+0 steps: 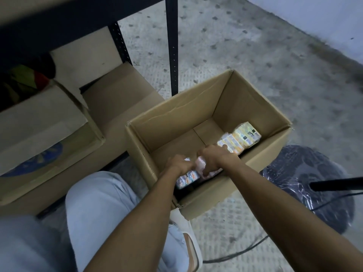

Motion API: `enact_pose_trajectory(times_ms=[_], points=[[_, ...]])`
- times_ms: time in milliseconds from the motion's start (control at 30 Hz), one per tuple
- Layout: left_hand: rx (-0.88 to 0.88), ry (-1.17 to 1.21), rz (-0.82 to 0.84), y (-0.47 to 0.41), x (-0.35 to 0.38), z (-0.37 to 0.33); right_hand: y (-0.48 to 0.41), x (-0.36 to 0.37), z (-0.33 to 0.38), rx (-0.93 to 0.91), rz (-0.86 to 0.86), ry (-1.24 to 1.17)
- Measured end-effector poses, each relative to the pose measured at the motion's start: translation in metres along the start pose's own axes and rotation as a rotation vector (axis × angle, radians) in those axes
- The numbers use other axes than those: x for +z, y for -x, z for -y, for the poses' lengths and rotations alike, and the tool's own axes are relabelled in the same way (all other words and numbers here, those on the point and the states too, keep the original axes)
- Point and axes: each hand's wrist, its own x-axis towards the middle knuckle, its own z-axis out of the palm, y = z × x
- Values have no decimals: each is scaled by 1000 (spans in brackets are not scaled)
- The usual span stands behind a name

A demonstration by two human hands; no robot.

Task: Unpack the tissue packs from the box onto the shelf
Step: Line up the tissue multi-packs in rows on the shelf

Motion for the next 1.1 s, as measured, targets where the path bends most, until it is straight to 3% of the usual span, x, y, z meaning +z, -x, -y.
enact_pose_trajectory(times_ms=[200,567,1100], points=[[55,33,-36,21,-31,-12,17,-13,-5,9,-93,-134],[301,28,-225,90,-84,-23,79,-43,-2,9,-513,-382],[644,311,-508,210,-158,16,200,-112,50,-54,-1016,-497]])
